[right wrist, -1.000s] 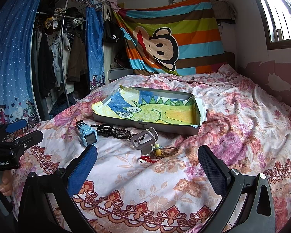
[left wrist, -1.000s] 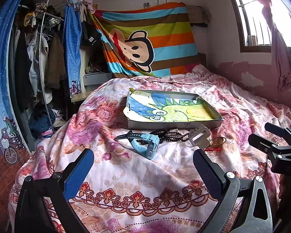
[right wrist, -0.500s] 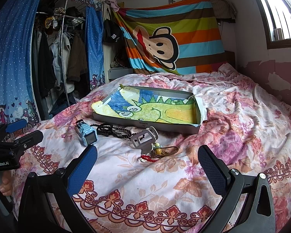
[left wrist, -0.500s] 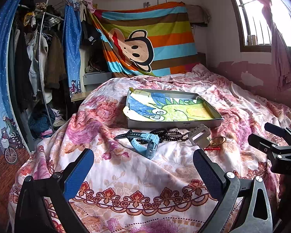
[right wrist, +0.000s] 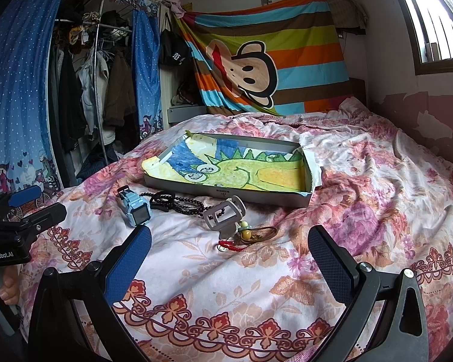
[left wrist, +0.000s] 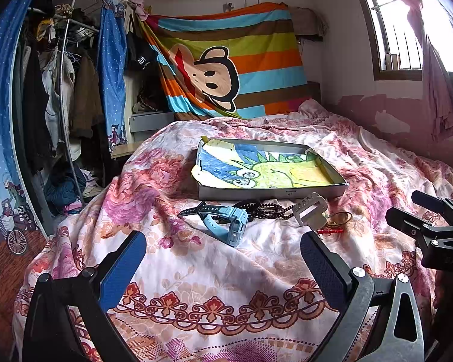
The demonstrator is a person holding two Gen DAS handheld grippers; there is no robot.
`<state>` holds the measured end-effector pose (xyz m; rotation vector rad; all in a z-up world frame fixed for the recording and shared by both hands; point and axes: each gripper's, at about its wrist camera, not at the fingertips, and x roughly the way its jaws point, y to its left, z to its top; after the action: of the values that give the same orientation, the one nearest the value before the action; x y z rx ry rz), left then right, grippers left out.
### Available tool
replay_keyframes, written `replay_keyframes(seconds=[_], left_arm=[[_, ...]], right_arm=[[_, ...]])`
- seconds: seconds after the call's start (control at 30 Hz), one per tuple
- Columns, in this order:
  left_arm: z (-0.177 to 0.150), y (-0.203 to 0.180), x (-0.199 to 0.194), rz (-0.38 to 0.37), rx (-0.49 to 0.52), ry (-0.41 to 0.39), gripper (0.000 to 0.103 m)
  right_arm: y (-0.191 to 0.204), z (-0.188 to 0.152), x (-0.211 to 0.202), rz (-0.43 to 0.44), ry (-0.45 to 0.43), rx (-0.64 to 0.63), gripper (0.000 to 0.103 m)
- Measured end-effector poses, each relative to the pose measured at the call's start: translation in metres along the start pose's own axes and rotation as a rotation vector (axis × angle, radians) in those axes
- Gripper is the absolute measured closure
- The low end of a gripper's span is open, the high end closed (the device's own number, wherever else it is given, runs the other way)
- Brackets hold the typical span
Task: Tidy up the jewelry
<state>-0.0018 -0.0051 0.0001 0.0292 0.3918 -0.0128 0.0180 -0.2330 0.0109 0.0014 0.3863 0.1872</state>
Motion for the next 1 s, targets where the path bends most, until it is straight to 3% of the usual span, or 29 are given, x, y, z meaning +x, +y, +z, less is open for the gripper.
replay_keyframes(seconds=[0.73, 0.9, 1.0], left_arm=[[0.0, 0.0, 0.001, -0.001, -0.002, 0.007, 0.0], [-0.002, 0.01, 0.011, -0.017, -0.053, 0.063, 0.0], [-0.004, 0.023, 0.027, -0.002, -0.099, 0.137, 0.0]], right_arm=[[0.0, 0.001, 0.002, -0.003, 0.013, 0.007, 0.001], [-0.009, 0.005, 0.013, 0.0, 0.063, 0.025, 0.001], [-0.014, 0.008, 0.025, 0.022, 0.103, 0.021, 0.001]])
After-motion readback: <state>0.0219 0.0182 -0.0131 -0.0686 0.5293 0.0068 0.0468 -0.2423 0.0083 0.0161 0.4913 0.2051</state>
